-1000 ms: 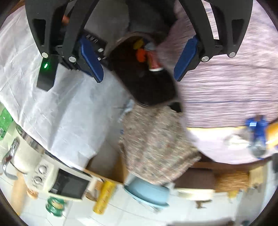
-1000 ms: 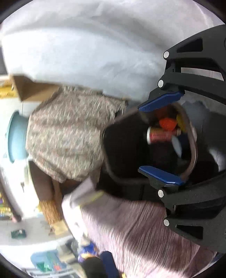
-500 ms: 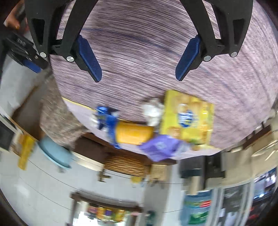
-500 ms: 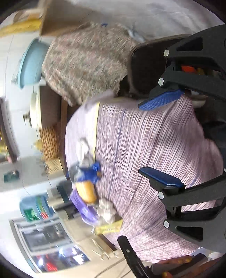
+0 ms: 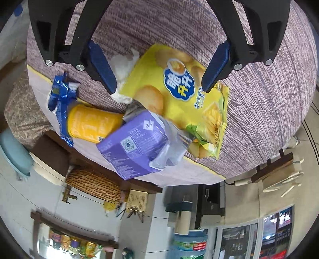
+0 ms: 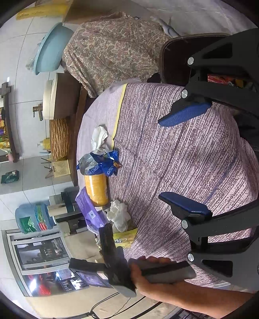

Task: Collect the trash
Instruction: 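Move both tools back over the table toward the remaining trash, then grasp the white tissue with the right tool while the left tool grasps a wrapper strip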

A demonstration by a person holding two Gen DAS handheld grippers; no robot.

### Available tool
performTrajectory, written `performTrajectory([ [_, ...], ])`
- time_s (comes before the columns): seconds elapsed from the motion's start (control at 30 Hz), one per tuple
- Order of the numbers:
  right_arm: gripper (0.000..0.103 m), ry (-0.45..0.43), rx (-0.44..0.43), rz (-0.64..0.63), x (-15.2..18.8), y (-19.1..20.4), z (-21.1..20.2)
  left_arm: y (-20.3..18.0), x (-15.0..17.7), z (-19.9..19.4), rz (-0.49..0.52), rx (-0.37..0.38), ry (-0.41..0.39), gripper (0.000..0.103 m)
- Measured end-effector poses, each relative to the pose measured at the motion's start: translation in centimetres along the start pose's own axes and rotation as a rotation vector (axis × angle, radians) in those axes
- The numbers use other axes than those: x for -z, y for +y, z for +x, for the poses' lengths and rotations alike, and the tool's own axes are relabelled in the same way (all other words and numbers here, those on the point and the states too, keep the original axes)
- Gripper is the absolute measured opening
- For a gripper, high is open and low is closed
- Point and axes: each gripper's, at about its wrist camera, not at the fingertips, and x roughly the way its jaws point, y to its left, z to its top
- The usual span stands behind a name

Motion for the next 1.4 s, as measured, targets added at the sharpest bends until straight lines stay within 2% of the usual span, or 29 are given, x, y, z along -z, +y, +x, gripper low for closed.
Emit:
performTrajectory([
  [0.07,0.068,0.004,0.003,-0.002,0.0,-0.1,0.1,0.3,0.0,0.0,-0.001,0.008,0.002,0.071],
  [0.13,0.068,0.008,-0.002,-0.008,-0.2,0.0,0.3,1.0,-0.1,0.0,0.000,0.007,0.001,0.055],
  [0.17,0.068,0.009,-0.004,-0.013,-0.4,0.1,0.4,1.5,-0.1,-0.1,-0.013,0.021,-0.001,0.052],
  [0.2,0.068,0.009,-0.009,-0.021,-0.6,0.3,0.6,2.4,0.1,-0.5,-0.037,0.036,-0.006,0.045],
  [0.23,0.068,0.008,-0.017,-0.030,-0.8,0.5,0.7,2.7,0.3,-0.9,-0.050,0.046,-0.009,0.037],
  [0.3,0.068,0.012,-0.048,-0.049,-1.4,1.2,1.3,3.9,0.7,-1.7,-0.067,0.071,-0.020,0.029],
  [0.33,0.068,0.017,-0.067,-0.060,-1.6,1.6,1.7,4.4,0.9,-2.2,-0.071,0.077,-0.024,0.020],
  [0.53,0.068,0.070,-0.182,-0.120,-3.3,5.0,4.7,7.9,1.8,-4.4,-0.112,0.129,-0.039,0.008],
  [0.77,0.068,0.144,-0.274,-0.208,-5.9,10.0,9.7,10.2,3.2,-6.1,-0.111,0.141,-0.046,0.004],
  [1.1,0.067,0.227,-0.233,-0.394,-8.1,14.5,16.1,10.7,4.7,-7.6,-0.085,0.160,-0.048,0.004],
  [1.23,0.053,0.243,-0.194,-0.462,-8.3,15.2,18.0,10.8,5.0,-7.7,-0.081,0.167,-0.042,0.004],
  [1.33,0.035,0.248,-0.198,-0.473,-8.4,15.1,18.5,10.8,5.2,-7.8,-0.080,0.171,-0.044,0.004],
  [1.37,0.025,0.246,-0.189,-0.481,-8.4,15.1,18.6,10.9,5.2,-7.9,-0.080,0.171,-0.046,0.004],
  [1.4,0.024,0.243,-0.191,-0.488,-8.3,15.1,18.5,10.9,5.3,-7.9,-0.079,0.172,-0.046,0.004],
])
